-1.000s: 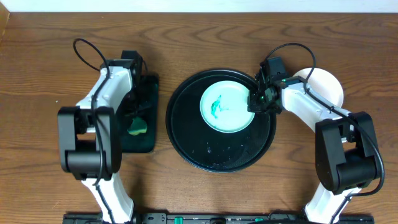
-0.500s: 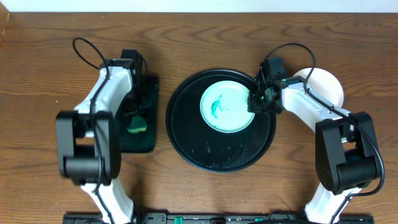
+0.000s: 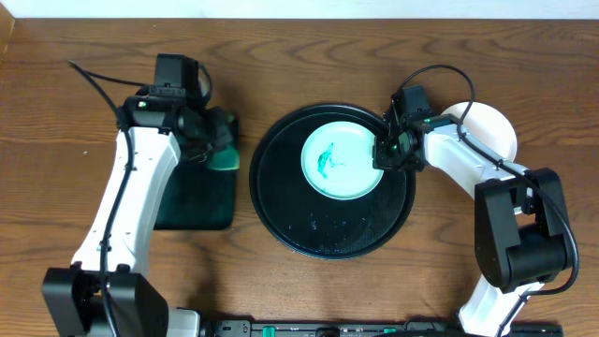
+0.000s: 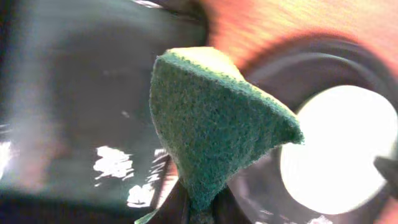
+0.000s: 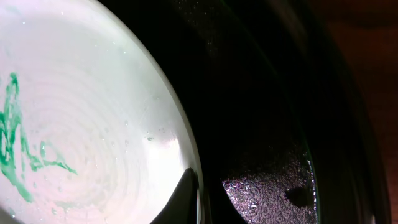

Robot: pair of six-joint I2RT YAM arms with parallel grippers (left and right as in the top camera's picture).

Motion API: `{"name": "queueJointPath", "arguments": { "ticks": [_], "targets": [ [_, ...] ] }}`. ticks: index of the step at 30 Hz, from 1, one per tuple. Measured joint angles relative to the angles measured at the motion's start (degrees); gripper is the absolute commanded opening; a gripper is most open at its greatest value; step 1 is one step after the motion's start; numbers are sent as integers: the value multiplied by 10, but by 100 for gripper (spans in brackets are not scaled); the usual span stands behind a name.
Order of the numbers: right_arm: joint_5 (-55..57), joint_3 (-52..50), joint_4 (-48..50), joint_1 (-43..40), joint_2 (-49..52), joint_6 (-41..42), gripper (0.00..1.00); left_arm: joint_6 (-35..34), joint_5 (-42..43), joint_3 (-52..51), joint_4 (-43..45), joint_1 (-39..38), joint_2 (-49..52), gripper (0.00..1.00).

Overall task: Clean dirty plates on tray and stack at the side
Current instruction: 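Bring the sponge with the left gripper onto the last plate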

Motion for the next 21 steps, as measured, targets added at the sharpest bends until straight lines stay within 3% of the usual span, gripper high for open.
{"name": "queueJointPath", "arguments": {
  "ticks": [8, 14, 21],
  "targets": [
    [0, 0, 0, 0, 0, 0, 1, 8, 147, 0, 80, -93, 9, 7],
    [-2, 0, 2, 0, 0, 0, 1, 2, 178, 0, 125, -183, 69, 7],
    [-3, 0, 1, 0, 0, 0, 1, -25, 187, 0, 209, -218, 196, 7]
  ]
}}
